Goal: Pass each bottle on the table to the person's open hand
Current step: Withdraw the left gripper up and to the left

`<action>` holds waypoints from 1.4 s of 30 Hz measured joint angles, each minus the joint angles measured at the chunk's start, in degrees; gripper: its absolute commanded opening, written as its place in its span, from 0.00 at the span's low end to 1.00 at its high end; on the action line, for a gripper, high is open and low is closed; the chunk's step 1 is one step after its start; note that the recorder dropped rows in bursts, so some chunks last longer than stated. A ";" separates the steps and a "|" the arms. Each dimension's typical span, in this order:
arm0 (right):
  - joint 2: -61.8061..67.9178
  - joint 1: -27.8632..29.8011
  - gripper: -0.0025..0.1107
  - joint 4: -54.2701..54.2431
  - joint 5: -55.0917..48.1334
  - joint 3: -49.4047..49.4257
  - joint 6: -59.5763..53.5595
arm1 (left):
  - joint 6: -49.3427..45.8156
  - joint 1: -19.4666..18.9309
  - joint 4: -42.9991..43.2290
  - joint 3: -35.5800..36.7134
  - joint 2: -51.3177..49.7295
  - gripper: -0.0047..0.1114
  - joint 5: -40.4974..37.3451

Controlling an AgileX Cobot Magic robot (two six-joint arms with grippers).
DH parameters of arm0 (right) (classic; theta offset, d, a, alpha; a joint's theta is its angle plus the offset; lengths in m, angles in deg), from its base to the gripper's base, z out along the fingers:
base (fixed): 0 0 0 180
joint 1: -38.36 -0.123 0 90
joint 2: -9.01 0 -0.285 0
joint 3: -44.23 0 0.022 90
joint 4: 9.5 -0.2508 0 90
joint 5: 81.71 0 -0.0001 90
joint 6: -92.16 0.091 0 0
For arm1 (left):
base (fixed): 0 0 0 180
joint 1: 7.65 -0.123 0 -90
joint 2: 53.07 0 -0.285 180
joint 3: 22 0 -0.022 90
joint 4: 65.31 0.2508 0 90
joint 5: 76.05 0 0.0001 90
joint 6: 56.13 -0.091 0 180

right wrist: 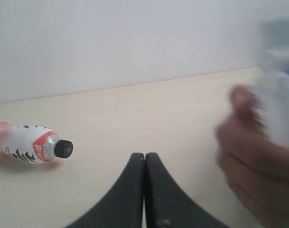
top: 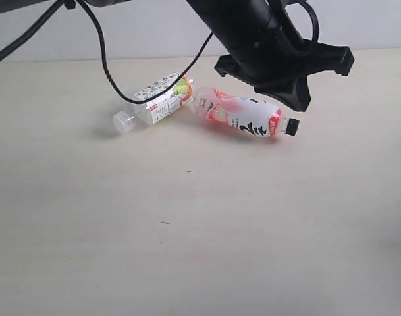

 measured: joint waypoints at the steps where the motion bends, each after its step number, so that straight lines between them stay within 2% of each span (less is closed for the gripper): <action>1: 0.00 0.00 0.02 0.00 0.00 0.00 0.00 | 0.00 0.00 0.74 0.53 0.46 0.04 0.00; 14: 0.00 0.00 0.02 0.00 0.00 0.00 0.00 | -0.41 -0.26 10.39 16.80 14.81 0.04 5.09; 20: 0.00 0.00 0.02 0.00 0.00 0.00 0.00 | -2.56 -2.55 11.36 25.89 24.42 0.04 8.31; 26: 0.00 0.00 0.02 0.00 0.00 0.00 0.00 | -5.88 -9.47 11.97 38.68 38.10 0.04 12.45; 30: 0.00 0.00 0.02 0.00 0.00 0.00 0.00 | -8.86 -15.44 12.12 47.73 46.92 0.04 18.13; 32: 0.00 0.00 0.02 0.00 0.00 0.00 0.00 | -9.88 -16.92 11.21 50.84 50.16 0.04 22.47; 36: 0.00 0.00 0.02 0.00 0.00 0.00 0.00 | -14.13 -17.32 10.42 51.61 53.85 0.04 28.88; 42: 0.00 0.00 0.02 0.00 0.00 0.00 0.00 | -21.71 -17.32 10.42 51.74 54.00 0.04 28.86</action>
